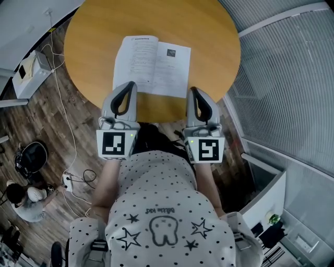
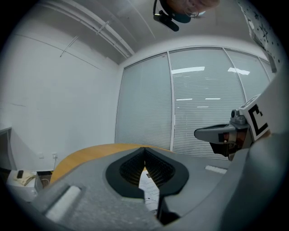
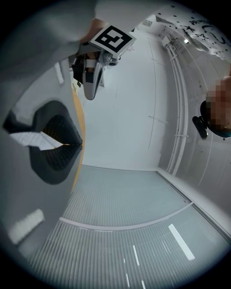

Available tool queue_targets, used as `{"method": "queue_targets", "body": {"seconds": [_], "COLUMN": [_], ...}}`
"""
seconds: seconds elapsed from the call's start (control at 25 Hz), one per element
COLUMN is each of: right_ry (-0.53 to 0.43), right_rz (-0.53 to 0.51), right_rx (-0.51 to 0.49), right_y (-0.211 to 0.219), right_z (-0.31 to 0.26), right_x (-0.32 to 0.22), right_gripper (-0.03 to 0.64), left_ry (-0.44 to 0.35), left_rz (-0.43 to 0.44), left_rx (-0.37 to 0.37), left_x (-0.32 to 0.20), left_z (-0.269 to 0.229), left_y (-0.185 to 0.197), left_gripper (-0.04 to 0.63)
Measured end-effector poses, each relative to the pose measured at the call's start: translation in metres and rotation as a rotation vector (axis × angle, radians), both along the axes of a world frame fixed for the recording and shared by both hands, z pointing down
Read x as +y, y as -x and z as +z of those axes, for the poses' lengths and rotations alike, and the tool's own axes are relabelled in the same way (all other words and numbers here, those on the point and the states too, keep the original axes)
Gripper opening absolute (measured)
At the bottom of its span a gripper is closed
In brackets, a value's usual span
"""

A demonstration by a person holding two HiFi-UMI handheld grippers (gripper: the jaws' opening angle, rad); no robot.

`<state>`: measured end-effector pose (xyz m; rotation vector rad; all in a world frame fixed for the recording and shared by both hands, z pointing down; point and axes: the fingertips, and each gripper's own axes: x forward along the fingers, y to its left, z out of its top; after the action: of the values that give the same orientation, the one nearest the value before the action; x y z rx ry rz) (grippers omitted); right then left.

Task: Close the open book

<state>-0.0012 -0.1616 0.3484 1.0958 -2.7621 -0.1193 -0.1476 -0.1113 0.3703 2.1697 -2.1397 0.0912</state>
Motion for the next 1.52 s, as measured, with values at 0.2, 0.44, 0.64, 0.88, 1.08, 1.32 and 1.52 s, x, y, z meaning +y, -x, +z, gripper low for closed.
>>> {"method": "queue_targets", "body": {"seconds": [0.2, 0.44, 0.64, 0.88, 1.08, 1.32, 1.52], "right_ry": [0.012, 0.054, 0.068, 0.085, 0.087, 0.106, 0.11], "right_rz": [0.0, 0.01, 0.013, 0.002, -0.015, -0.022, -0.027], "right_rx": [0.014, 0.018, 0.037, 0.031, 0.031, 0.027, 0.032], "right_y": [-0.004, -0.007, -0.014, -0.013, -0.011, -0.012, -0.013], "right_z": [0.008, 0.015, 0.023, 0.03, 0.032, 0.036, 0.038], "right_x": [0.003, 0.005, 0.004, 0.003, 0.004, 0.003, 0.004], "right_gripper": [0.005, 0.005, 0.005, 0.005, 0.005, 0.005, 0.005], "left_ry": [0.047, 0.148, 0.232, 0.247, 0.255, 0.28, 0.274], "left_rz": [0.013, 0.061, 0.066, -0.019, -0.042, -0.098, -0.137], "left_rx": [0.05, 0.285, 0.395, 0.52, 0.633, 0.739, 0.959], "left_x": [0.009, 0.012, 0.014, 0.014, 0.013, 0.015, 0.009], "left_z": [0.022, 0.067, 0.097, 0.119, 0.133, 0.155, 0.175], "left_y": [-0.005, -0.024, -0.03, -0.022, -0.025, -0.025, -0.022], "left_gripper": [0.011, 0.04, 0.108, 0.162, 0.169, 0.179, 0.212]}}
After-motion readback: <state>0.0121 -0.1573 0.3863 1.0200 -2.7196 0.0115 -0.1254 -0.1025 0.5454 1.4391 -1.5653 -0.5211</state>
